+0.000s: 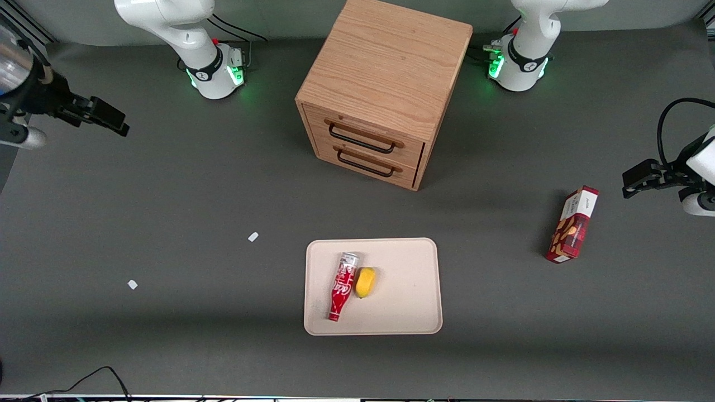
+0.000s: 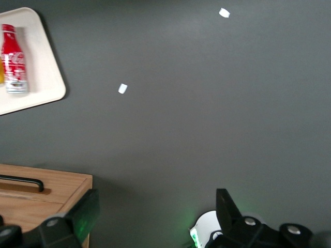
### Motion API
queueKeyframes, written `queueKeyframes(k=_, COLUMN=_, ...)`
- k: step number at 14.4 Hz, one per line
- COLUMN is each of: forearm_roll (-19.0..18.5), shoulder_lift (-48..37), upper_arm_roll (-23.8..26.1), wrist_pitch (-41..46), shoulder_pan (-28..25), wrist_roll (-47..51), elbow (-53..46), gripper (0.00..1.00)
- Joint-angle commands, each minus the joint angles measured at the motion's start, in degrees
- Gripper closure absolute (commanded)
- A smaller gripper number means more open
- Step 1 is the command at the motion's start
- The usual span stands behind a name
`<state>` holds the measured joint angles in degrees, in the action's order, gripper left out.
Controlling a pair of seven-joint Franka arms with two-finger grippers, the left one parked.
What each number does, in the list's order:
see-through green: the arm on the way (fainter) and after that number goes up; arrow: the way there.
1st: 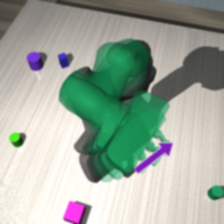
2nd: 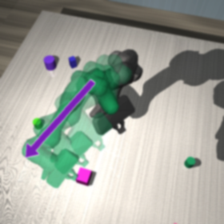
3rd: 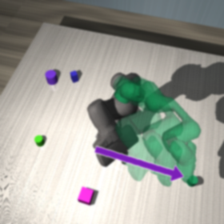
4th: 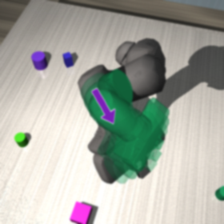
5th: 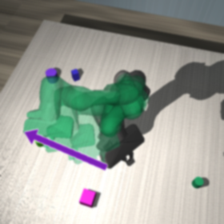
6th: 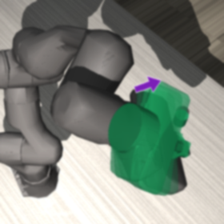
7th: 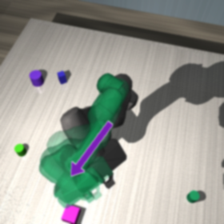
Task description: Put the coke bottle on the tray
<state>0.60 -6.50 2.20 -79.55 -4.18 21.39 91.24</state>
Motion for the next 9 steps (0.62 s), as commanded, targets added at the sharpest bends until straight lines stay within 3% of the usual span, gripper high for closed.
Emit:
queueKeyframes(k=1, forearm_roll=1.2, shoulder_lift=-9.5, upper_arm_roll=-0.1, wrist_pitch=-8.4, shoulder_pan=-0.5, wrist_roll=-0.5, elbow=15.8, gripper=0.0)
queueKeyframes(k=5, forearm_roll=1.2, shoulder_lift=-7.7, upper_arm_roll=-0.1, wrist_pitch=-7.8, shoulder_pan=-0.7, wrist_roll=0.7, elbow=13.4, gripper=0.0)
queueKeyframes(k=9, forearm_roll=1.0, shoulder_lift=-1.2, upper_arm_roll=-0.3, wrist_pitch=-1.6, shoulder_pan=-0.6, wrist_roll=0.5, elbow=2.3, gripper=0.0)
